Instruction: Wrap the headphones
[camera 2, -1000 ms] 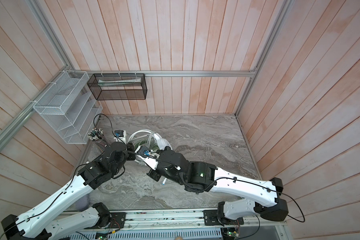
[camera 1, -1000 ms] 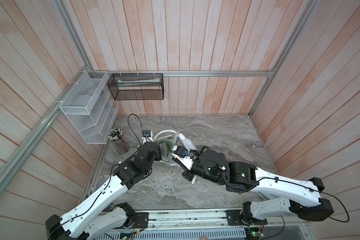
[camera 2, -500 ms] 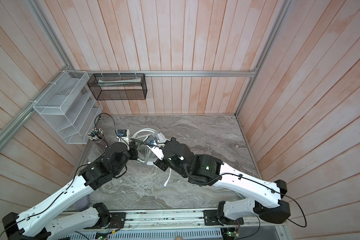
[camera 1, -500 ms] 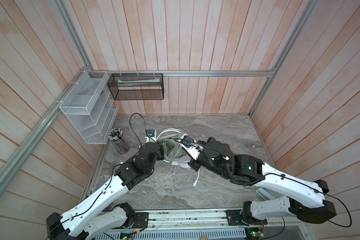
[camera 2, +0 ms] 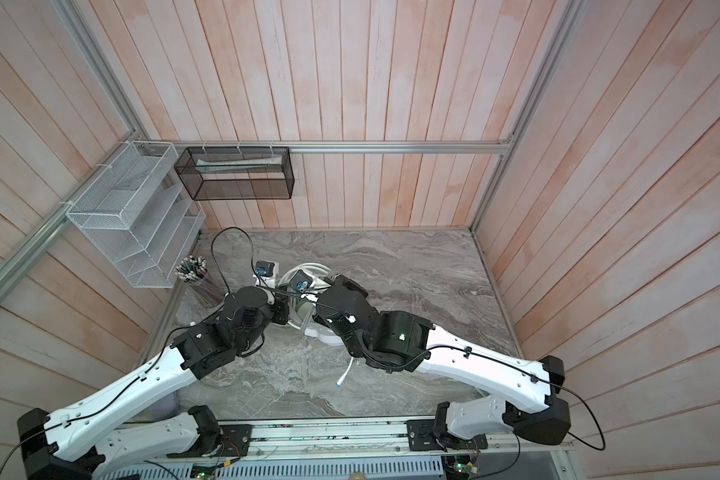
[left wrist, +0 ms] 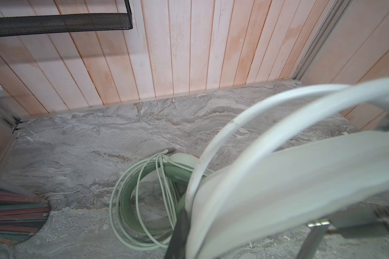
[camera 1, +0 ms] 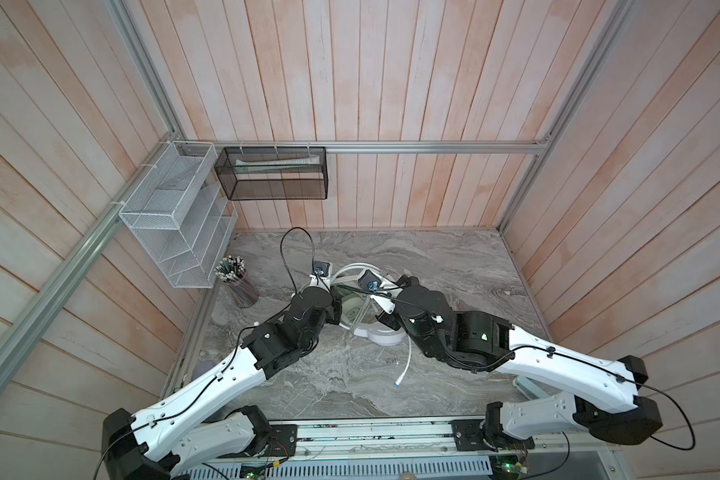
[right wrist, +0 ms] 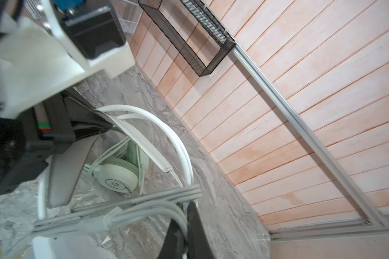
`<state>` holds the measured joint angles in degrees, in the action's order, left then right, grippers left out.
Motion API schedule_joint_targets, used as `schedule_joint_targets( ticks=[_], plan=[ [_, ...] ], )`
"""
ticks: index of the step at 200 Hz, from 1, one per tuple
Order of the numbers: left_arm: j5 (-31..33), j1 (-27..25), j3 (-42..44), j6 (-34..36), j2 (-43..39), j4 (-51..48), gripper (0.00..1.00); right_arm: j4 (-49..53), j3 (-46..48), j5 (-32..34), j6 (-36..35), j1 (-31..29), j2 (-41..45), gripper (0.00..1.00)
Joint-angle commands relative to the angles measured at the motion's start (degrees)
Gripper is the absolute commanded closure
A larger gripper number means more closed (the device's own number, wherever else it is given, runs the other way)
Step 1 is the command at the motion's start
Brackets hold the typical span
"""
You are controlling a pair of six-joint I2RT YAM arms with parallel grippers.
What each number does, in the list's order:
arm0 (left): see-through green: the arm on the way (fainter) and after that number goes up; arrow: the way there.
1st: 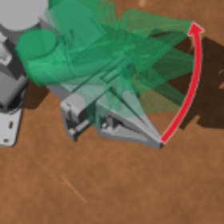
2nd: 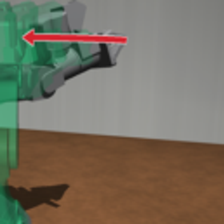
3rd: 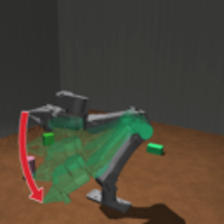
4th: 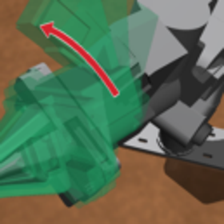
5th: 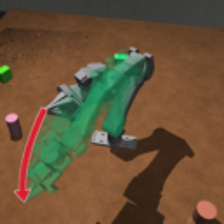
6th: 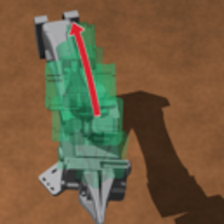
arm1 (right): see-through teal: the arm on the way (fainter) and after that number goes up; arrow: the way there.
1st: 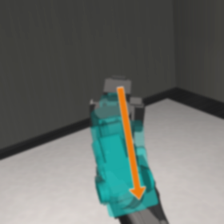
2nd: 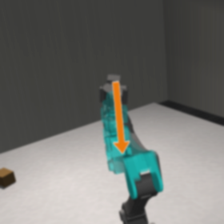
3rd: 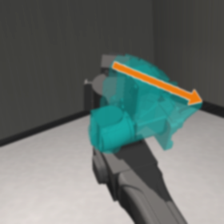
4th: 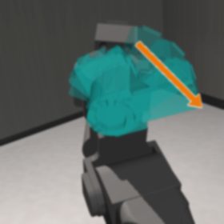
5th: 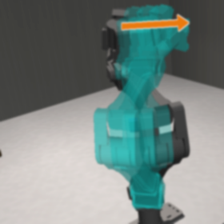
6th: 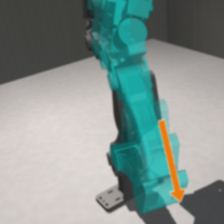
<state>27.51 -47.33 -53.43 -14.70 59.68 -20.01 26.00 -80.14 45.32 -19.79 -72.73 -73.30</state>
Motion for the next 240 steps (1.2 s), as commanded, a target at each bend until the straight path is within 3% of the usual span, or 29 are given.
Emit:
schedule_joint_targets(
  ticks=[1, 54, 89, 128, 177, 207, 240],
  plan=[
    [0.2, -0.3, 2.0, 4.3, 0.1, -4.1, 1.0, -14.6, 0.1, 13.1, -5.4, 1.1, 1.7, 0.99],
    [-0.9, -0.8, 1.9, 4.8, 1.0, -4.6, 1.0, -37.8, 8.7, 15.8, -16.4, 3.4, 6.5, 0.92],
    [-1.0, -1.5, 1.8, 4.9, 1.4, -5.3, 1.0, -41.9, 10.0, 9.1, -14.3, 4.3, 10.4, 0.91],
    [-1.1, -2.2, 1.8, 5.2, 1.7, -5.7, 1.0, -50.8, 14.4, 6.1, -17.1, 4.3, 13.2, 0.91],
    [-1.5, -2.6, 1.1, 5.6, 2.2, -6.3, 1.0, -42.7, 13.7, 2.1, -11.5, 4.3, 12.6, 0.89],
    [-1.8, -2.7, 0.8, 5.7, 2.0, -6.4, 1.0, -31.9, 12.1, -5.1, -5.2, 4.3, 12.1, 0.9],
    [-2.3, -2.7, -0.2, 5.8, 2.6, -7.4, 1.0, -20.0, 8.7, -14.8, -0.1, 4.3, 10.6, 1.0]
  ],
)
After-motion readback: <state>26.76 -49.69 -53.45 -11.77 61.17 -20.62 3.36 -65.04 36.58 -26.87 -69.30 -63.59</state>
